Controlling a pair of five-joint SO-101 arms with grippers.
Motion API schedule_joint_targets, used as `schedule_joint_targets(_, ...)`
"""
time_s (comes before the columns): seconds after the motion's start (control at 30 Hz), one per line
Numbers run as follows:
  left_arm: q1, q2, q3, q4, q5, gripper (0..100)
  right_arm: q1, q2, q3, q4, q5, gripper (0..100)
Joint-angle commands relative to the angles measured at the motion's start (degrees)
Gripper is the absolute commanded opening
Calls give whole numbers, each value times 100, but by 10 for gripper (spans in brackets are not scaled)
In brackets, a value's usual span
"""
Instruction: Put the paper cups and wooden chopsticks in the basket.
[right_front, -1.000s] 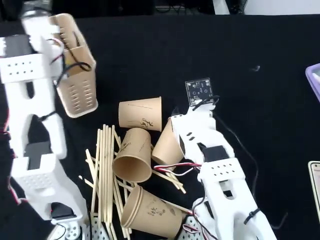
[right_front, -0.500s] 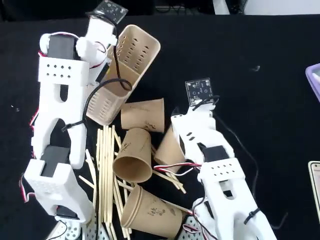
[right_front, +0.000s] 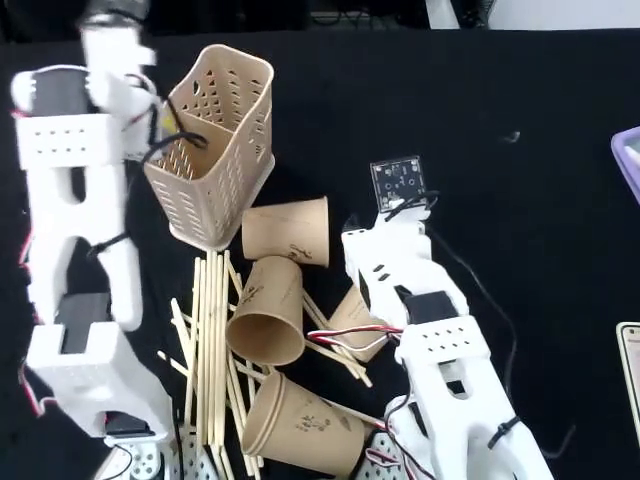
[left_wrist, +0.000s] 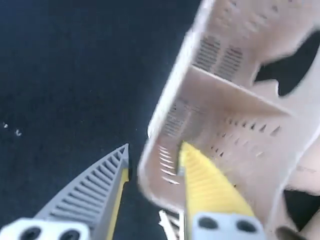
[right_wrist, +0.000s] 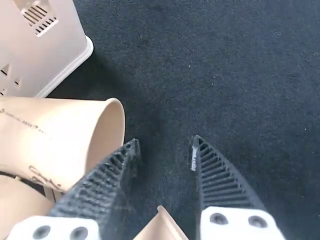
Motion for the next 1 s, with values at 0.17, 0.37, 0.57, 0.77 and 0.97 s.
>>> schedule_joint_targets(0.17, 145, -1116, 646, 9, 1336, 216, -53, -22, -22, -123, -18, 175)
schedule_joint_targets(0.37, -84, -1459, 1253, 0, 2286, 216, -53, -22, -22, -114, -18, 174)
schedule_joint_targets(0.57, 13, -1178, 1780, -9, 3024, 216, -53, -22, -22, -114, -18, 174)
schedule_joint_targets(0.77, 321, -949, 1798, -18, 3015, 185, -53, -22, -22, -114, -18, 174)
schedule_joint_targets(0.97, 505, -897, 1903, -686, 1670, 37, -53, -22, -22, -114, -18, 174)
